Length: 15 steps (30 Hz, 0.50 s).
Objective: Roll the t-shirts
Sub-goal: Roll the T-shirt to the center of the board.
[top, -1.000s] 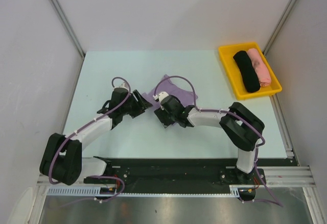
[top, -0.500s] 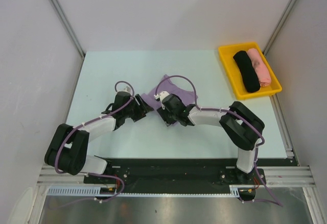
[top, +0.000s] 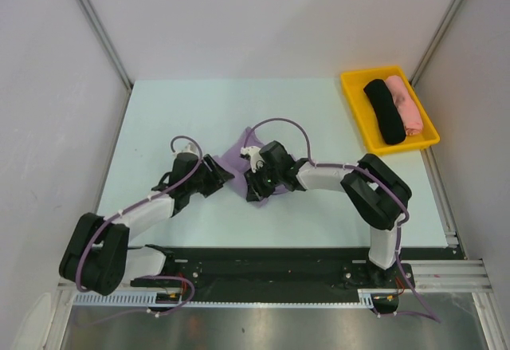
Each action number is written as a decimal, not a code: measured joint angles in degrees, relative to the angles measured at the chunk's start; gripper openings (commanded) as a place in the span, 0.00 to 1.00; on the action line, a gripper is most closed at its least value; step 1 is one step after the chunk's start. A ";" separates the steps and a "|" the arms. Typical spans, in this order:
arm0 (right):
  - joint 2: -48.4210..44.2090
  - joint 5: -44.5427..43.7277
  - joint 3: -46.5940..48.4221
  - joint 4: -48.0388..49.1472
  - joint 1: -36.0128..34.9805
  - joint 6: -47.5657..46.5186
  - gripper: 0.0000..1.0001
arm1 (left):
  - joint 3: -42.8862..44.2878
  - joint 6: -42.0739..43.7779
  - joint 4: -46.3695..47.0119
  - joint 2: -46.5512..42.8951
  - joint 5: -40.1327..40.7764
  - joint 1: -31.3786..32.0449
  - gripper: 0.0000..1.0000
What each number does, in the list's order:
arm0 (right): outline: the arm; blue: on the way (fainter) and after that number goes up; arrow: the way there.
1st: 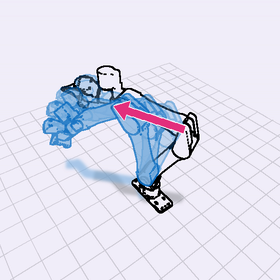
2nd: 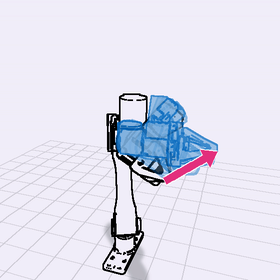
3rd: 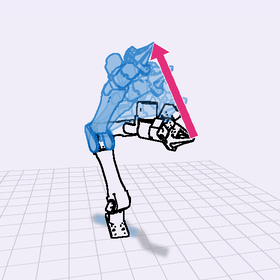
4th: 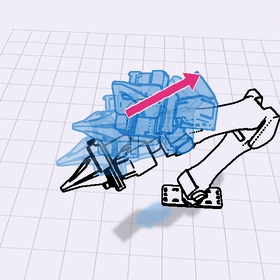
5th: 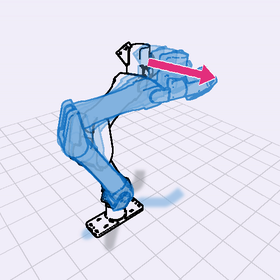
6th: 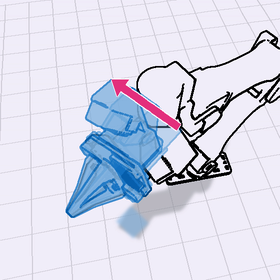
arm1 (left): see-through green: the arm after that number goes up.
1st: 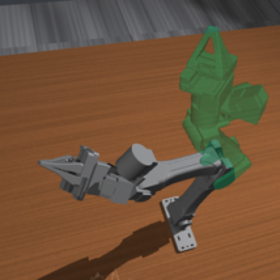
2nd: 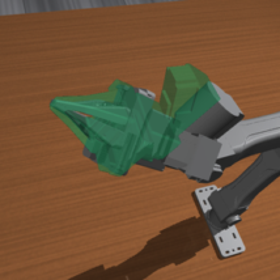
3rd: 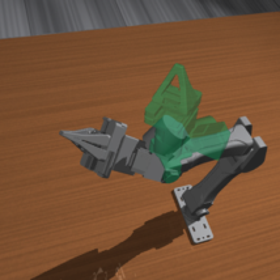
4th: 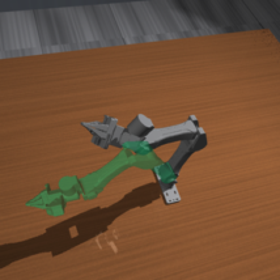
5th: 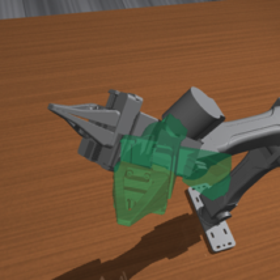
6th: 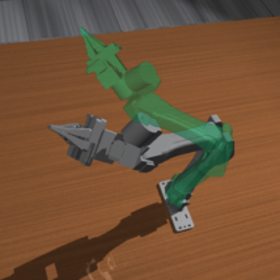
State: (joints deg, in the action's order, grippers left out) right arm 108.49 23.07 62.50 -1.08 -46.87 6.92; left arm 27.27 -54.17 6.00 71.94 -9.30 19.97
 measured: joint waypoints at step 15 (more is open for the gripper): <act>1.66 12.57 -2.60 4.22 -0.20 8.81 0.31 | -5.97 -4.94 -9.14 -23.04 4.46 4.42 0.39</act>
State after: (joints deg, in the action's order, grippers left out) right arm 110.15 35.64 59.90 3.14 -47.07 15.73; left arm 21.30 -59.11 -3.14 48.90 -4.84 24.38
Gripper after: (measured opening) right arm 0.322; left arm 0.416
